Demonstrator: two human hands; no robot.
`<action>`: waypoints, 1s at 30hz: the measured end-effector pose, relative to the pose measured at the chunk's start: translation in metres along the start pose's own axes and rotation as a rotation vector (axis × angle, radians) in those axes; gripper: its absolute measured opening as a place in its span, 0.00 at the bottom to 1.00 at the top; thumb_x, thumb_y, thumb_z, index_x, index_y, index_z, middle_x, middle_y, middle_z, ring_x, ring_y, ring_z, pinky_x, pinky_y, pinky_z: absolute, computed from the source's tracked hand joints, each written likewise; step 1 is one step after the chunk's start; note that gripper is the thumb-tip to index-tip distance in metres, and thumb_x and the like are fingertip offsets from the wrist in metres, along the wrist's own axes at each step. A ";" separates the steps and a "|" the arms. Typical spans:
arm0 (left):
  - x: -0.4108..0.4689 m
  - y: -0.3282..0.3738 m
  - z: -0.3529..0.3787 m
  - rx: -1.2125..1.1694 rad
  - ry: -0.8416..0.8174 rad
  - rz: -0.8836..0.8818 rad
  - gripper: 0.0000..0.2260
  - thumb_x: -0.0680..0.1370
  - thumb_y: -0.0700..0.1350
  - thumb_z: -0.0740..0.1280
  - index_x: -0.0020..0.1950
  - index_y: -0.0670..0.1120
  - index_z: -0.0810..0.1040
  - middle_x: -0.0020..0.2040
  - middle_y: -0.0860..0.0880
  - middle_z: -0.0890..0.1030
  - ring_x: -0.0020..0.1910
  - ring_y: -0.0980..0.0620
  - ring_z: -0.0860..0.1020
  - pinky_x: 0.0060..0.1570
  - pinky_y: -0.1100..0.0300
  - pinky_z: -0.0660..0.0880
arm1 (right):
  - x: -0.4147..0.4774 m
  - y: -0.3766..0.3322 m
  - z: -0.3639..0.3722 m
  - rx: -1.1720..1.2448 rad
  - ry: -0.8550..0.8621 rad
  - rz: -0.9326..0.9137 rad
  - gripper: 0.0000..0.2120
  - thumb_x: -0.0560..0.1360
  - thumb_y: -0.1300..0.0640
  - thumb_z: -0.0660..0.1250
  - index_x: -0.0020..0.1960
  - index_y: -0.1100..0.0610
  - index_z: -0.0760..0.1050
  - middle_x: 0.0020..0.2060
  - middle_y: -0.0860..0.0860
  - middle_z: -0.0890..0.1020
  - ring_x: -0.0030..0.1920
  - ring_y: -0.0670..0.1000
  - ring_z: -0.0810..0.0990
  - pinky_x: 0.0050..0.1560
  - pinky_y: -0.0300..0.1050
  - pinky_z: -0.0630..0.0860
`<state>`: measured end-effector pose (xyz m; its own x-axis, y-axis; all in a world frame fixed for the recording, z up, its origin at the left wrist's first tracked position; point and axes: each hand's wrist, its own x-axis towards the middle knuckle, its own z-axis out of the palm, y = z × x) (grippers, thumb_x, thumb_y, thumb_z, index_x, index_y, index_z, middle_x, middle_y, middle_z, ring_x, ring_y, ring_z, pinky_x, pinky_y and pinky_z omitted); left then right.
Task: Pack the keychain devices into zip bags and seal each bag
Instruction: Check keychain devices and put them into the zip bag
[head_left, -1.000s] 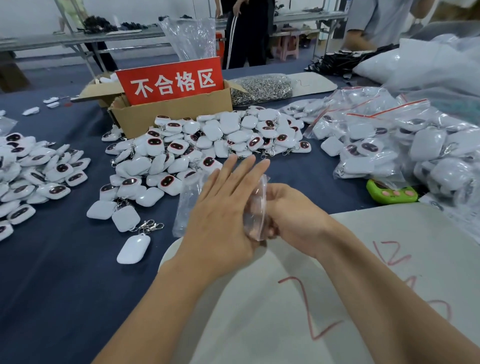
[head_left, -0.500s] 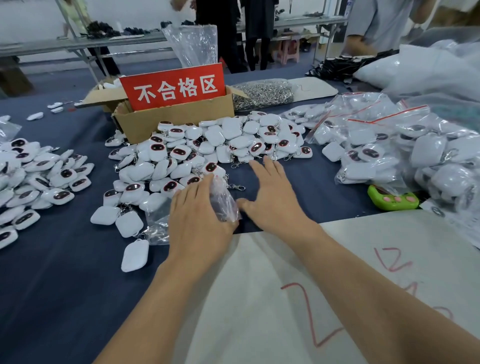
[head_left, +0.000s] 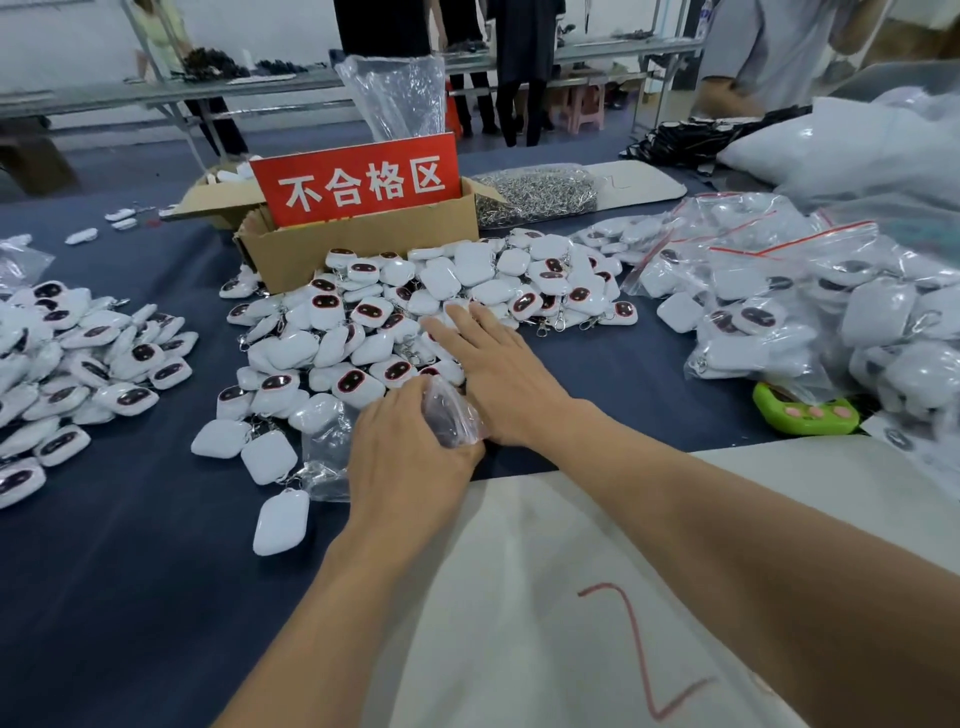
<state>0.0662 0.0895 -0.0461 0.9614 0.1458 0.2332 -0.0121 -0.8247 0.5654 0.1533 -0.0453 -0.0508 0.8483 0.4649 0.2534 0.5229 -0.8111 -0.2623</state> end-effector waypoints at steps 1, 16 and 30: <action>0.000 0.000 0.000 0.007 0.009 0.001 0.22 0.69 0.54 0.76 0.59 0.51 0.75 0.54 0.52 0.80 0.57 0.48 0.76 0.60 0.49 0.73 | 0.004 0.001 0.000 0.000 0.002 -0.001 0.36 0.84 0.43 0.62 0.85 0.47 0.47 0.85 0.52 0.46 0.84 0.56 0.42 0.81 0.55 0.44; 0.003 -0.005 0.003 -0.003 -0.037 -0.059 0.33 0.75 0.53 0.72 0.78 0.49 0.66 0.73 0.49 0.72 0.73 0.48 0.68 0.74 0.50 0.64 | 0.054 0.012 0.000 -0.203 0.016 0.194 0.31 0.80 0.38 0.61 0.78 0.50 0.63 0.71 0.55 0.74 0.74 0.60 0.66 0.72 0.59 0.62; -0.008 0.014 -0.007 -0.063 0.112 0.193 0.43 0.69 0.55 0.78 0.80 0.53 0.62 0.78 0.54 0.66 0.78 0.54 0.61 0.78 0.53 0.59 | -0.081 0.008 -0.037 0.424 0.280 0.316 0.12 0.82 0.57 0.65 0.64 0.53 0.80 0.63 0.43 0.72 0.65 0.48 0.70 0.64 0.33 0.63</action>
<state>0.0568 0.0811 -0.0345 0.9032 0.0511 0.4262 -0.2136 -0.8078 0.5494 0.0853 -0.1026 -0.0388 0.9440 0.0663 0.3232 0.2855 -0.6552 -0.6994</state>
